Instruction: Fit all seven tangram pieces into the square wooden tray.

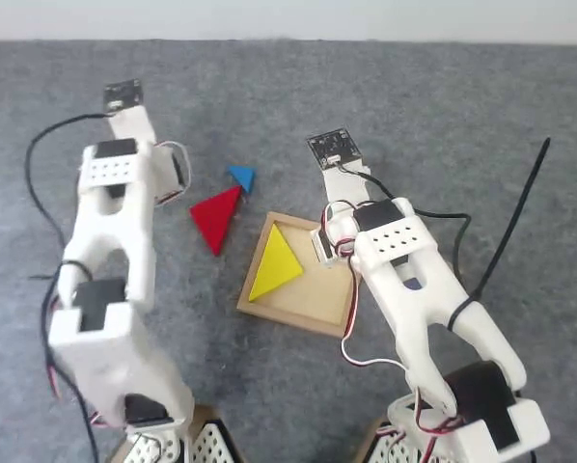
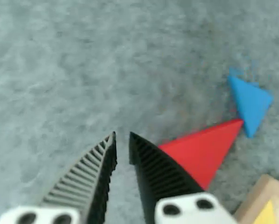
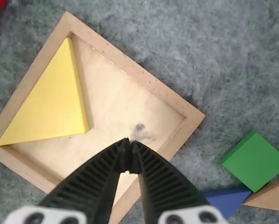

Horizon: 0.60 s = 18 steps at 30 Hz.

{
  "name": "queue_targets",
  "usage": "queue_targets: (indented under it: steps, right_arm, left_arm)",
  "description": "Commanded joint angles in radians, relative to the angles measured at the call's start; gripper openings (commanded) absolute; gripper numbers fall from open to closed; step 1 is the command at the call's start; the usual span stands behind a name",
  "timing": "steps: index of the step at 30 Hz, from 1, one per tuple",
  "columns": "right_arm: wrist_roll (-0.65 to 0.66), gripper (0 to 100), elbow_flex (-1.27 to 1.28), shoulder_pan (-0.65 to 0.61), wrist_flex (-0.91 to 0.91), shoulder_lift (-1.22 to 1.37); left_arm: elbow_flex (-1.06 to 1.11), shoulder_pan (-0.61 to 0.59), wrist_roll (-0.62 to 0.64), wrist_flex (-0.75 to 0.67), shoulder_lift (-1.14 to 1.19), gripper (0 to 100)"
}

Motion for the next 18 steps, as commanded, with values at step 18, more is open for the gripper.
queue_targets:
  steps: [18]
  right_arm:
    - [-0.002, 1.0, -0.006, 0.010, -0.013, -0.058]
  left_arm:
    - [-0.081, 0.006, -0.031, 0.124, 0.066, 1]
